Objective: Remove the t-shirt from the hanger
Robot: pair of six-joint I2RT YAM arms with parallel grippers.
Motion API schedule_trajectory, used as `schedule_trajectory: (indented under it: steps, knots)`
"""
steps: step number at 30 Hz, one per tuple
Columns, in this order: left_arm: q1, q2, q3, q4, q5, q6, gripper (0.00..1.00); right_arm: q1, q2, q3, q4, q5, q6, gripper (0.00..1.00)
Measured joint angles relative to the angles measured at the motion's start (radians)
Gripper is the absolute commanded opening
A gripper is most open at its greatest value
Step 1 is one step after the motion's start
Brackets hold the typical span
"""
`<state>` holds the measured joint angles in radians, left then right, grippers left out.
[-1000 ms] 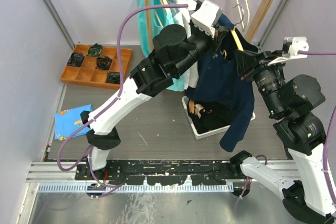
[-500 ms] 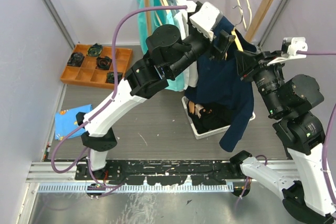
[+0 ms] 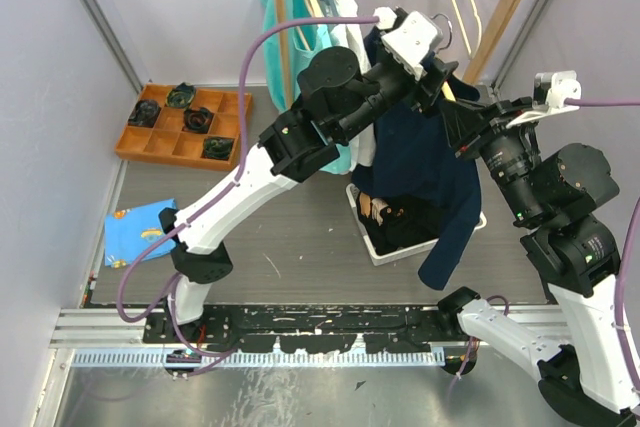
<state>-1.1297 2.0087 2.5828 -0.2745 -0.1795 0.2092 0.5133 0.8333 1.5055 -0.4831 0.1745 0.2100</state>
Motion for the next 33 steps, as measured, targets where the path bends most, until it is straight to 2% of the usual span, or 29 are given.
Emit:
schedule_trajectory:
  steps: [4, 14, 15, 17, 19, 20, 22, 31, 32, 33]
  knots:
    - [0.002, 0.018, 0.0, 0.0, 0.01, 0.004, 0.49, 0.0, 0.0, 0.0, -0.011, -0.003, 0.005, 0.01]
    - [0.003, 0.018, 0.0, 0.009, 0.008, 0.027, 0.01, 0.0, -0.002, 0.0, -0.011, -0.01, 0.006, 0.01]
    - [0.004, 0.018, 0.0, 0.009, 0.009, 0.029, 0.0, 0.0, -0.002, 0.002, -0.012, -0.009, 0.006, 0.02]
    - [0.004, 0.018, 0.002, 0.009, 0.003, 0.032, 0.0, 0.0, -0.002, 0.004, -0.015, -0.008, 0.006, 0.14]
    - [0.003, 0.023, 0.012, 0.008, -0.004, 0.034, 0.0, 0.0, -0.002, 0.011, -0.019, -0.008, 0.006, 0.2]
    - [0.003, 0.027, 0.021, 0.008, -0.006, 0.034, 0.0, 0.0, -0.001, 0.015, -0.02, -0.007, 0.006, 0.18]
    - [0.002, 0.035, 0.035, 0.008, -0.013, 0.034, 0.0, 0.0, 0.005, 0.028, -0.026, -0.005, 0.006, 0.02]
    - [0.002, 0.035, 0.04, 0.012, 0.002, 0.006, 0.0, 0.0, -0.009, 0.03, -0.026, 0.005, -0.002, 0.01]
    - [0.002, 0.035, 0.04, 0.017, 0.01, 0.003, 0.06, 0.0, -0.012, 0.03, -0.023, 0.005, -0.01, 0.01]
    - [0.002, 0.035, 0.04, 0.023, 0.018, -0.002, 0.19, 0.0, -0.016, 0.03, -0.019, 0.004, -0.021, 0.01]
